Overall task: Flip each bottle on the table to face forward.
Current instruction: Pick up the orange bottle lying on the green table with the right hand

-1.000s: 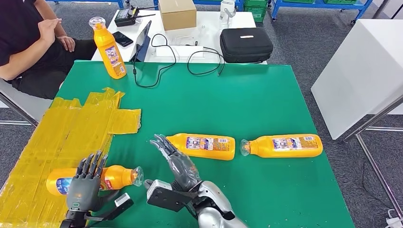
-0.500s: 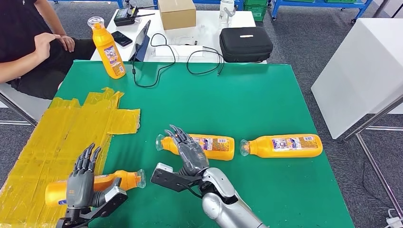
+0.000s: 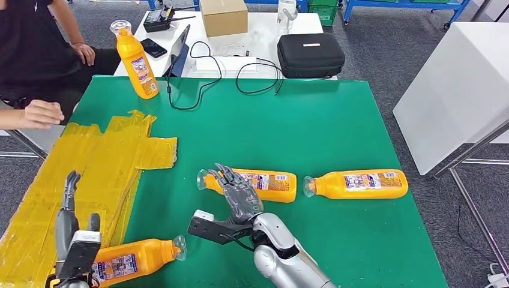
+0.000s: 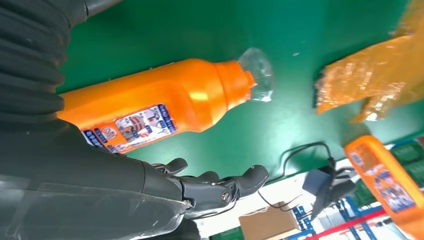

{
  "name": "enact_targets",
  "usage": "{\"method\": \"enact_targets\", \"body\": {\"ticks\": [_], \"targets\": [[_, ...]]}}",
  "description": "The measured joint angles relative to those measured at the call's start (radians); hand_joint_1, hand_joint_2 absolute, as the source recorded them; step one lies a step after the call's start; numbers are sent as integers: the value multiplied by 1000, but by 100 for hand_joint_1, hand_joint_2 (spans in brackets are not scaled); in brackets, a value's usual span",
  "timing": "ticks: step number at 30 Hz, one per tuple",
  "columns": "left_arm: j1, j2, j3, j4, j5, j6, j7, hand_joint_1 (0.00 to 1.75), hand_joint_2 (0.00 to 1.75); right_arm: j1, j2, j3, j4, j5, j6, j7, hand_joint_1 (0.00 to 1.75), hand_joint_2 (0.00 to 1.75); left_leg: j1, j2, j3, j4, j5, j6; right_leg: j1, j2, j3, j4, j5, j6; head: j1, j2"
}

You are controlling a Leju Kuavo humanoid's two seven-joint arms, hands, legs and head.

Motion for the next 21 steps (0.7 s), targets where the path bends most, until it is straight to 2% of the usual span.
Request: {"method": "enact_targets", "body": {"ticks": [3, 9, 21], "targets": [[2, -22, 33, -33, 13, -35, -14, 0, 0, -13, -1, -4, 11, 19, 11, 7, 0, 175, 0, 0, 0, 0, 0, 0, 0, 0, 0, 0, 0, 0, 0, 0], [6, -53, 67, -78, 14, -49, -23, 0, 0, -27, -3, -13, 30, 29, 14, 10, 0, 175, 0, 0, 0, 0, 0, 0, 0, 0, 0, 0, 0, 0, 0, 0], [12, -66, 84, -96, 27, -52, -34, 0, 0, -28, -8, -19, 40, 54, 12, 12, 0, 175, 0, 0, 0, 0, 0, 0, 0, 0, -1, 0, 0, 0, 0, 0]]}}
